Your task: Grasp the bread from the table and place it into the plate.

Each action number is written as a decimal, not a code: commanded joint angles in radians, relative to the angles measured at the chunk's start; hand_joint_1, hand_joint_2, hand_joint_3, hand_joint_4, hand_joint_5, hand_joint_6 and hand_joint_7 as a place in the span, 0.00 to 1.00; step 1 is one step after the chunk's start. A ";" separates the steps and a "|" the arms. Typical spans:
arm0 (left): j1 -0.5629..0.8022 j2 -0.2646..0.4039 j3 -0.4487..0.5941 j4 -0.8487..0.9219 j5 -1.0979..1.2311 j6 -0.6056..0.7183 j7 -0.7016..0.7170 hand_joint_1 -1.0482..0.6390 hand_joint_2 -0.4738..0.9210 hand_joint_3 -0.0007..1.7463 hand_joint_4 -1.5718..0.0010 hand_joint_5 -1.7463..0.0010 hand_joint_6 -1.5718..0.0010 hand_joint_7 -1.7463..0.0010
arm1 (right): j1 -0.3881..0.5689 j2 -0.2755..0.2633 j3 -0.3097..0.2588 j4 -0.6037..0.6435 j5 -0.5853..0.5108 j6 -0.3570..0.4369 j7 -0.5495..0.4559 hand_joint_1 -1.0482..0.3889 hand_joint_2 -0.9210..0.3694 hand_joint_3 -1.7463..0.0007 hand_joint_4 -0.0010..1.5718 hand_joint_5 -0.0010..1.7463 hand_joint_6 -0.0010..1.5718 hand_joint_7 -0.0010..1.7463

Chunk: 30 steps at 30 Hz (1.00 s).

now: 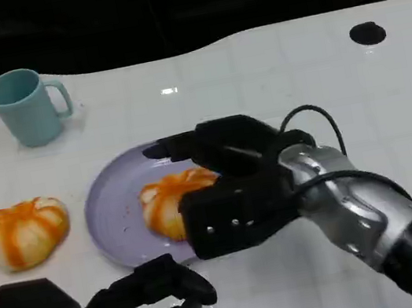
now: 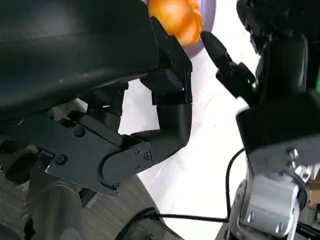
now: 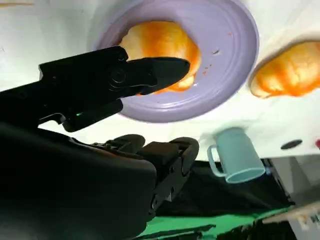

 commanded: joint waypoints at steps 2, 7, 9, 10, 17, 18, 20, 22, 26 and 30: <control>0.001 0.009 0.013 0.008 0.000 -0.007 0.001 0.43 0.85 0.54 0.57 0.00 0.62 0.14 | 0.103 -0.051 -0.066 -0.133 0.065 -0.069 -0.034 0.36 0.00 0.86 0.29 0.19 0.31 0.04; -0.006 0.014 0.027 0.018 -0.011 -0.006 -0.007 0.43 0.85 0.53 0.57 0.00 0.62 0.15 | 0.205 -0.060 -0.116 -0.258 0.119 -0.092 -0.055 0.42 0.00 0.88 0.41 0.30 0.43 0.09; -0.012 0.017 0.025 0.026 -0.009 -0.009 -0.010 0.44 0.85 0.54 0.57 0.00 0.62 0.14 | 0.241 -0.057 -0.133 -0.301 0.136 -0.087 -0.059 0.44 0.00 0.92 0.42 0.40 0.47 0.10; -0.015 0.019 0.023 0.031 -0.007 -0.012 -0.012 0.44 0.86 0.54 0.57 0.00 0.62 0.14 | 0.253 -0.058 -0.138 -0.318 0.139 -0.084 -0.059 0.44 0.00 0.92 0.43 0.43 0.49 0.11; -0.025 0.017 0.016 0.045 0.001 -0.020 -0.007 0.43 0.85 0.53 0.57 0.00 0.62 0.13 | 0.378 -0.078 -0.194 -0.482 0.187 -0.042 -0.034 0.51 0.00 0.94 0.41 0.64 0.56 0.17; -0.025 0.016 0.015 0.046 0.001 -0.022 -0.008 0.43 0.85 0.53 0.57 0.00 0.62 0.13 | 0.403 -0.087 -0.204 -0.509 0.200 -0.048 -0.029 0.52 0.01 0.94 0.40 0.68 0.56 0.19; -0.023 0.016 0.016 0.047 -0.003 -0.024 -0.010 0.43 0.85 0.53 0.58 0.00 0.62 0.13 | 0.454 -0.109 -0.221 -0.557 0.223 -0.075 -0.025 0.54 0.05 0.87 0.38 0.79 0.51 0.35; -0.021 0.015 0.018 0.045 -0.009 -0.024 -0.013 0.43 0.86 0.53 0.58 0.00 0.63 0.13 | 0.497 -0.129 -0.235 -0.593 0.239 -0.100 -0.024 0.56 0.17 0.72 0.39 0.83 0.45 0.50; -0.015 0.017 0.020 0.036 -0.011 -0.022 -0.010 0.43 0.87 0.52 0.57 0.00 0.63 0.14 | 0.581 -0.174 -0.274 -0.643 0.282 -0.158 -0.021 0.57 0.25 0.59 0.40 0.88 0.44 0.59; -0.012 0.018 0.020 0.032 -0.010 -0.024 -0.009 0.43 0.87 0.51 0.58 0.00 0.63 0.14 | 0.650 -0.212 -0.320 -0.680 0.339 -0.206 -0.003 0.60 0.28 0.53 0.43 0.88 0.45 0.62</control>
